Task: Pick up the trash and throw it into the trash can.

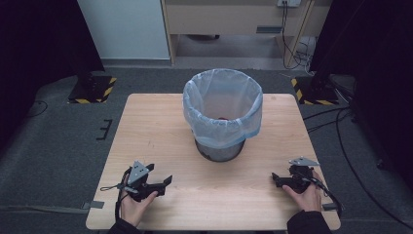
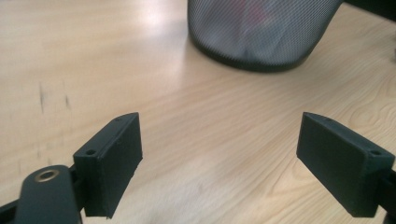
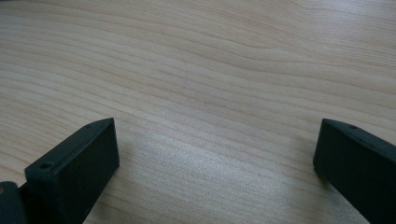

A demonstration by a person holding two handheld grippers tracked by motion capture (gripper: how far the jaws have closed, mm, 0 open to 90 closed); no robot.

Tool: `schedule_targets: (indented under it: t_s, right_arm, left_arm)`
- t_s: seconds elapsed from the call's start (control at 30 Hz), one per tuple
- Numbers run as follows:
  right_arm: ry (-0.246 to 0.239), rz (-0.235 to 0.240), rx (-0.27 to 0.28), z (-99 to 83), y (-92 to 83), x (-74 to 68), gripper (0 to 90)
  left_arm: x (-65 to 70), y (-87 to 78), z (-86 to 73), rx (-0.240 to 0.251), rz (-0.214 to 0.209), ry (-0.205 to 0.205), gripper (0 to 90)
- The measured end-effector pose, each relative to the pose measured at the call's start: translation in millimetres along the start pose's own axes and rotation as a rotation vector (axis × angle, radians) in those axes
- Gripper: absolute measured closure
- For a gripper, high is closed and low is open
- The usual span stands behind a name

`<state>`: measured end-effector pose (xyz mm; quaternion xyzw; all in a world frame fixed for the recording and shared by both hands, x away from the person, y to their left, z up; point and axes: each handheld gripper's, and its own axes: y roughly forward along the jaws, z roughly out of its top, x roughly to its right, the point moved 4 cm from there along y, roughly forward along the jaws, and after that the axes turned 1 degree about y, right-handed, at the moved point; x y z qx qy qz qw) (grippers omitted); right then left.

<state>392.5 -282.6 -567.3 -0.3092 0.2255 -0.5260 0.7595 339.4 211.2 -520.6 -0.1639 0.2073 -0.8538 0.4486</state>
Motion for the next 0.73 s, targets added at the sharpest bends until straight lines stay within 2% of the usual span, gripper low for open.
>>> schedule_targets:
  t_s: [0.17,0.23,0.5,0.63,0.73]
  right_arm:
    - [0.0,0.0,0.0,0.0,0.0,0.0,0.4]
    - [0.0,0.0,0.0,0.0,0.0,0.0,0.4]
    - [0.0,0.0,-0.001,0.0,0.0,0.0,0.4]
    - [-0.002,0.0,-0.001,-0.1,-0.1,0.2,0.4]
    - [0.0,0.001,0.0,0.0,0.0,0.0,0.4]
  left_arm:
    - [-15.0,9.9,-18.1,-0.119,0.032,-0.013,12.8]
    - [-19.8,11.4,-22.5,-0.151,0.047,-0.017,12.5]
    - [-40.6,12.2,-32.7,-0.209,0.121,-0.013,12.2]
    - [-50.2,11.4,-35.5,-0.209,0.138,-0.036,11.7]
    - [-52.7,11.0,-35.7,-0.213,0.15,-0.033,11.5]
